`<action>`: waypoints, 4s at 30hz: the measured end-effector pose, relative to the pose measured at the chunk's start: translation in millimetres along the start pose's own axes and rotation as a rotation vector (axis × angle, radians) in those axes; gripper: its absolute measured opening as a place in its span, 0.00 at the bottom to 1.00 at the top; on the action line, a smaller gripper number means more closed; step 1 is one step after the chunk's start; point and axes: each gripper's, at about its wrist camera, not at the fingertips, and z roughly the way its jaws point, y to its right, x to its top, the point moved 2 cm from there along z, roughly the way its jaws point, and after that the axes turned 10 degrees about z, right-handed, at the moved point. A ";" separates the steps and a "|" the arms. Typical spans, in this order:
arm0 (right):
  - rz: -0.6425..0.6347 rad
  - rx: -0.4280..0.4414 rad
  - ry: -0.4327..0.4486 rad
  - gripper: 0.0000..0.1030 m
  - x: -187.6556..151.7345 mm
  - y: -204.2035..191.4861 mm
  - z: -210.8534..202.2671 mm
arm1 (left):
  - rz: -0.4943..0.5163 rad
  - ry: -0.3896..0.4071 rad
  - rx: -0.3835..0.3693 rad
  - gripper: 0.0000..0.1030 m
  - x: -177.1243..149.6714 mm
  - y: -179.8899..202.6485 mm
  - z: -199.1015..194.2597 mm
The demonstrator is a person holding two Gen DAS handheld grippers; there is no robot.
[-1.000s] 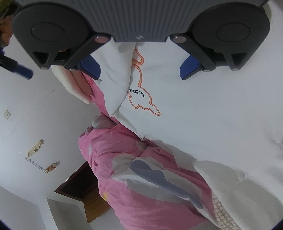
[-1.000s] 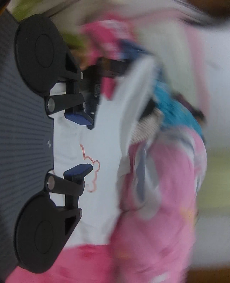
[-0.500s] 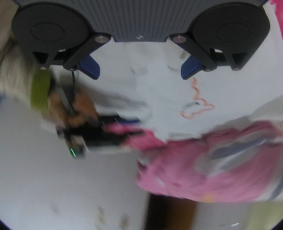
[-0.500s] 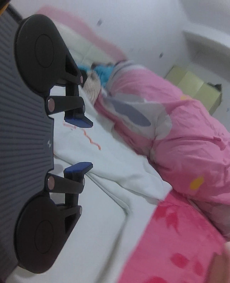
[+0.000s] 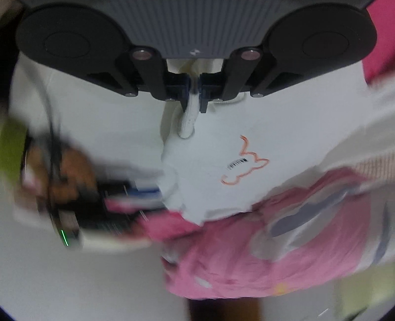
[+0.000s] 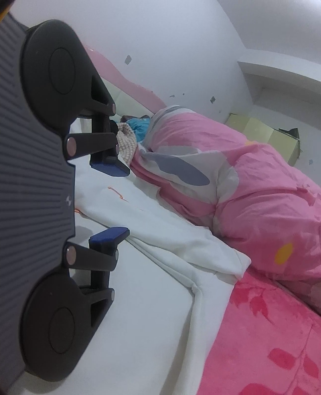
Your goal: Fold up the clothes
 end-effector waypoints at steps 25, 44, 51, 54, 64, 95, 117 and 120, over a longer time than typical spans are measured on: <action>0.000 -0.015 -0.010 0.43 -0.1 6.3 3.9 | -1.025 0.218 0.027 0.05 -109.3 -220.6 16.3; -0.306 -0.259 0.005 0.68 -20.4 -43.6 6.1 | -0.486 0.100 0.108 0.79 21.3 -143.7 62.2; -0.537 -0.474 0.011 0.57 27.7 -94.3 16.8 | -0.330 0.071 0.151 0.75 18.1 -117.7 93.9; -0.682 -0.602 0.017 0.55 59.6 -82.3 51.5 | -0.273 0.108 0.151 0.75 26.3 -110.9 86.1; -0.367 -0.455 0.070 0.18 100.5 22.3 71.7 | 0.141 0.101 0.064 0.76 135.4 -41.7 162.9; -0.107 -0.262 0.074 0.08 114.7 54.5 52.3 | -0.012 -0.066 -0.044 0.49 237.7 -70.4 296.7; -0.105 -0.249 0.070 0.08 113.7 53.6 52.0 | -0.624 -0.239 -0.165 0.07 149.7 -145.0 322.4; -0.103 -0.247 0.070 0.08 114.1 54.2 51.4 | -0.507 -0.191 -0.113 0.16 157.5 -138.7 308.8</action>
